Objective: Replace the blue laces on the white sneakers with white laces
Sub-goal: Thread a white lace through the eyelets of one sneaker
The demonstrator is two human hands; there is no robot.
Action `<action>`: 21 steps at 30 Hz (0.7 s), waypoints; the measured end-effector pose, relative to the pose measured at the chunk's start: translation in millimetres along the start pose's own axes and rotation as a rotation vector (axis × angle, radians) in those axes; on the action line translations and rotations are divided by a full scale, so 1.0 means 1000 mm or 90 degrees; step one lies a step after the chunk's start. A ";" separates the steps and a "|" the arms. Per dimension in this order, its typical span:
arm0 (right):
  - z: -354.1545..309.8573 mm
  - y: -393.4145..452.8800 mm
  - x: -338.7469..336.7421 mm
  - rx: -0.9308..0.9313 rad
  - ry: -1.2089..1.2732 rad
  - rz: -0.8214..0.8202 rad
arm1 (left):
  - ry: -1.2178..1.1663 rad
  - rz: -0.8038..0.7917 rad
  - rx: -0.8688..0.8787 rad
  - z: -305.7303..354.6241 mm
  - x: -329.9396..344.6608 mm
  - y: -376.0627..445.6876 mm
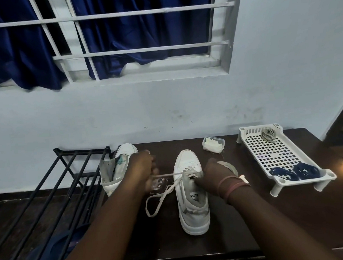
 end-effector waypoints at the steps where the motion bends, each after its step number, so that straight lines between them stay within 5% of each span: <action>1: -0.002 0.001 0.001 0.000 -0.003 -0.001 | 0.160 -0.023 -0.019 -0.001 -0.004 -0.002; 4: -0.008 0.001 0.004 -0.008 -0.030 -0.003 | 0.627 -0.219 -0.105 -0.025 -0.004 -0.020; 6: -0.010 0.001 0.008 -0.017 -0.057 -0.023 | 0.635 -0.331 -0.067 -0.030 0.011 -0.029; 10: -0.009 0.002 0.009 -0.015 -0.049 -0.013 | 0.189 -0.236 0.220 0.035 0.027 -0.019; 13: -0.011 0.003 0.011 -0.027 -0.075 -0.018 | -0.323 -0.293 0.154 0.054 0.025 -0.015; 14: -0.014 0.001 0.012 -0.042 -0.105 -0.036 | -0.369 -0.296 0.103 0.047 0.024 -0.013; 16: -0.019 -0.002 0.013 -0.082 -0.153 -0.045 | -0.149 -0.224 0.007 0.015 0.018 -0.004; 18: -0.022 -0.003 0.022 -0.110 -0.180 -0.085 | 0.278 -0.174 -0.002 -0.013 0.009 -0.002; 21: -0.016 0.001 0.027 -0.088 -0.110 -0.094 | 0.640 -0.223 0.046 -0.031 0.018 -0.004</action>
Point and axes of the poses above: each hand's wrist, its own y-axis towards the middle knuckle, its own x-axis out of the palm, z = x × y, the point moved 9 cm from there along y, towards the middle knuckle, and after that the axes turned 1 degree about -y, right-handed, at the moved point
